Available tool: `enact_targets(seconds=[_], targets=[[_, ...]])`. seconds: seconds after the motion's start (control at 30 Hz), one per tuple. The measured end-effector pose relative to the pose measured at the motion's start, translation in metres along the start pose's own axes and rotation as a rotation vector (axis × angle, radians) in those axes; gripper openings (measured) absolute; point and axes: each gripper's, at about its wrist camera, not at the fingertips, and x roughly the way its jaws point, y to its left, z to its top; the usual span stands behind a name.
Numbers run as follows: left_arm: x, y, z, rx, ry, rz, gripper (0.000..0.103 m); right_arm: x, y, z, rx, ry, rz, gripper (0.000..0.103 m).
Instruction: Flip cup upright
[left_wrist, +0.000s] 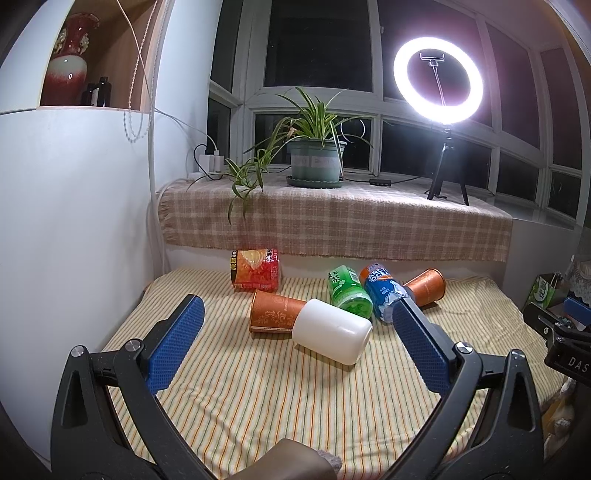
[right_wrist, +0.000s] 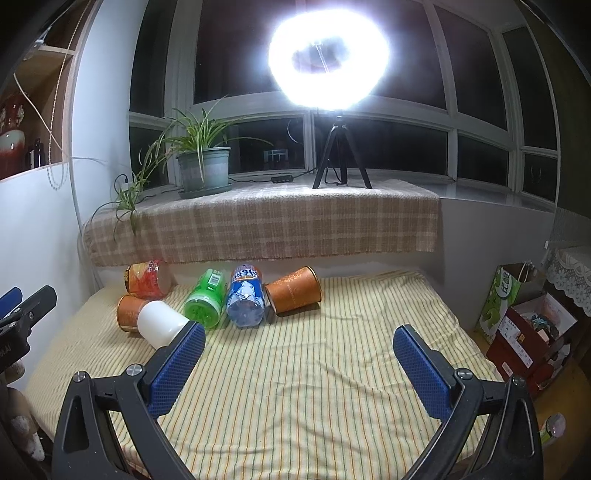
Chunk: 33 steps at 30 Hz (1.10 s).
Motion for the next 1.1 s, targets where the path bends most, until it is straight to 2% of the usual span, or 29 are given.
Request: enact_targets(seconds=[1.1], targets=[[0.0023, -0.0037, -0.0006, 0.007, 0.003, 0.000, 0.103, 0.0090, -0.0046, -0.0051, 0.029, 0.025, 0.012, 0.103]])
